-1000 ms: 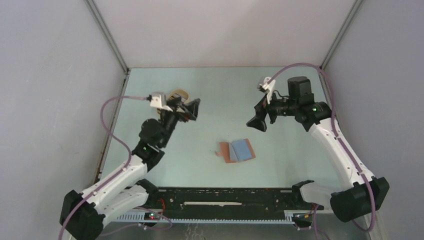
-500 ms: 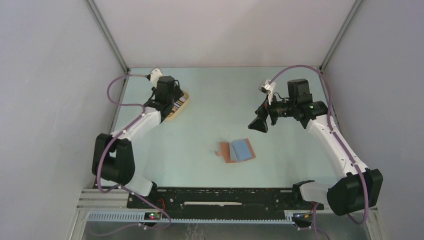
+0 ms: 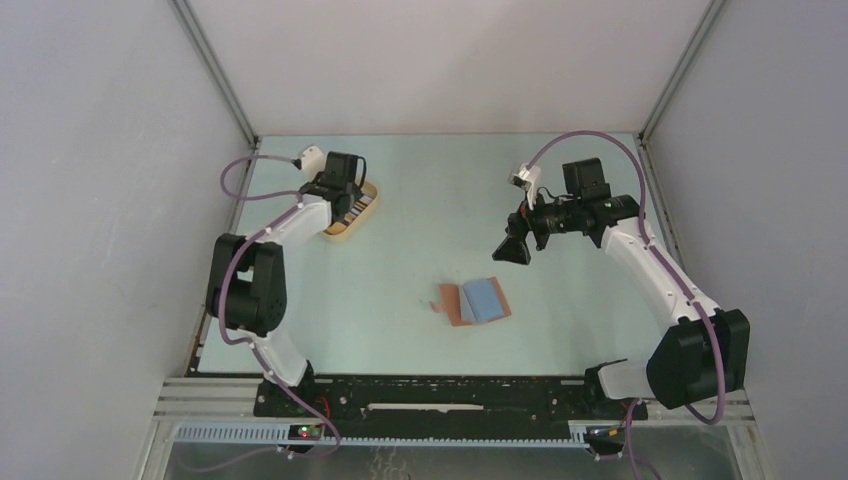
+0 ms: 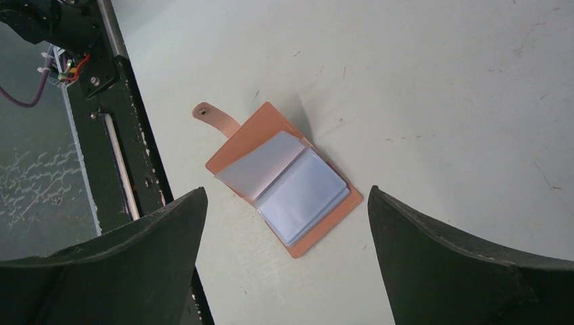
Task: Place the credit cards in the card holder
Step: Move the storage box to the center of the board.
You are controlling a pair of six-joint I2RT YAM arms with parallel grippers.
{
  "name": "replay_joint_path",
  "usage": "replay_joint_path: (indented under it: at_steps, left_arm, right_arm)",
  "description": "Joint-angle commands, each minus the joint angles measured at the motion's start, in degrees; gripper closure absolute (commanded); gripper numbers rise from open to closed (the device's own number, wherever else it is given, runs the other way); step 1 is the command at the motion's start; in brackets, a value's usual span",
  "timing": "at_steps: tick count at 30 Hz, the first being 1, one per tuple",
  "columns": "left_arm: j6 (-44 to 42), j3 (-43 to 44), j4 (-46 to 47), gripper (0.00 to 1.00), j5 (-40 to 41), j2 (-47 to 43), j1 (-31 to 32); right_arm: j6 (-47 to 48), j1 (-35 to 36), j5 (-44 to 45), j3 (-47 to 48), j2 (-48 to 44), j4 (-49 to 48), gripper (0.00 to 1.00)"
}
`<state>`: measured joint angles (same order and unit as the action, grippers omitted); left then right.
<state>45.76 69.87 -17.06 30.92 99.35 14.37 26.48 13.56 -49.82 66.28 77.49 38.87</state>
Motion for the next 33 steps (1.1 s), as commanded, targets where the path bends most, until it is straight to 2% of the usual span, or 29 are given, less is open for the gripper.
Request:
replay_joint_path:
  at_steps: [1,7,13,22,33]
  left_arm:
    - [2.3,3.0,-1.6,0.34,0.9,1.3,-0.1]
    - [3.3,6.8,-7.3,0.29,0.0,5.3,-0.1]
    - [4.7,11.8,-13.9,0.29,0.7,8.7,-0.4]
    - [6.0,12.1,-14.4,0.31,-4.5,10.5,-2.8]
    - [6.3,12.5,-15.3,0.38,-4.7,10.7,-3.0]
  right_arm:
    - [1.2,0.5,-0.4,0.0,0.1,0.3,0.03]
    - [1.3,0.7,-0.5,0.0,0.0,0.3,0.03]
    - [1.3,0.8,-0.7,0.0,-0.2,0.5,0.03]
    - [1.5,0.9,-1.0,0.0,-0.5,0.6,0.03]
    - [1.6,0.9,-1.1,0.0,-1.0,0.7,0.03]
